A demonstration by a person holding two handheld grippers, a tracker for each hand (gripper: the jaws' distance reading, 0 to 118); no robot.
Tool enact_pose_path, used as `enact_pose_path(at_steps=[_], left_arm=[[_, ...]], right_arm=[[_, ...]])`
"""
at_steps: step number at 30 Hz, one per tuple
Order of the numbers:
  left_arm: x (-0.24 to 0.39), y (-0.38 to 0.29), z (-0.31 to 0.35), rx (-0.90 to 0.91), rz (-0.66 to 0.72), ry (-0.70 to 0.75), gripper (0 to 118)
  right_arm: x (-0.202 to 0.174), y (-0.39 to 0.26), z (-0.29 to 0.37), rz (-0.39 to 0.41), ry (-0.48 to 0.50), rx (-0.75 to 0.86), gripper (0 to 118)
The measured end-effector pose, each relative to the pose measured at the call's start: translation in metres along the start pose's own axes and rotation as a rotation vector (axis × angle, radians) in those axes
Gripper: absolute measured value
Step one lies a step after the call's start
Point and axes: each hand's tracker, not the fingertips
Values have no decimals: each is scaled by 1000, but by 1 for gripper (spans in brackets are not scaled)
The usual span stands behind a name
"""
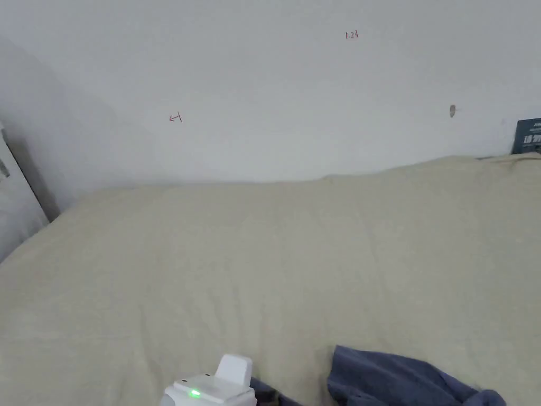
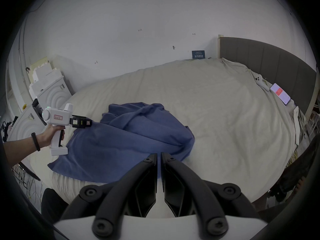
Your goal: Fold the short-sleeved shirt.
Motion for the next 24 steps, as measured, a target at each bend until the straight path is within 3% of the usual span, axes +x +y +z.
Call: enact_pose_path(at_steps=[1, 2, 3, 4, 7, 9, 12, 13, 14, 16, 20, 24], left_arm=[[1, -1, 2, -1, 8, 2, 59], [4, -1, 5, -6, 8, 8, 41], [8, -1, 9, -10, 9, -3, 15], [12, -4, 13, -7, 9, -21, 4], [32, -13, 11, -10, -68, 43, 4], [29, -11, 6, -31, -10, 40, 4], [22, -9, 2, -46, 101, 31, 4], [24, -9, 1, -41, 66, 39, 4], [28, -9, 1, -43, 21, 53, 4], [33, -9, -1, -49, -26, 70, 4], [27, -9, 0, -47, 16, 57, 4], [20, -13, 1, -29, 56, 30, 4]], right_arm=[[3, -2, -1, -14, 0, -5, 4], [4, -3, -3, -27, 5, -8, 4], [5, -3, -4, -36, 8, -11, 4], [5, -2, -4, -37, 8, -10, 4], [2, 6, -7, -17, 17, 4, 4], [2, 20, -12, 36, 30, 29, 8], [0, 57, -32, 140, 25, 53, 55], [1, 72, -43, 177, 30, 59, 72], [1, 86, -56, 214, 39, 51, 79], [0, 115, -91, 301, 57, -8, 82], [-2, 139, -166, 472, 33, -139, 82], [4, 132, -222, 477, 77, -281, 82]])
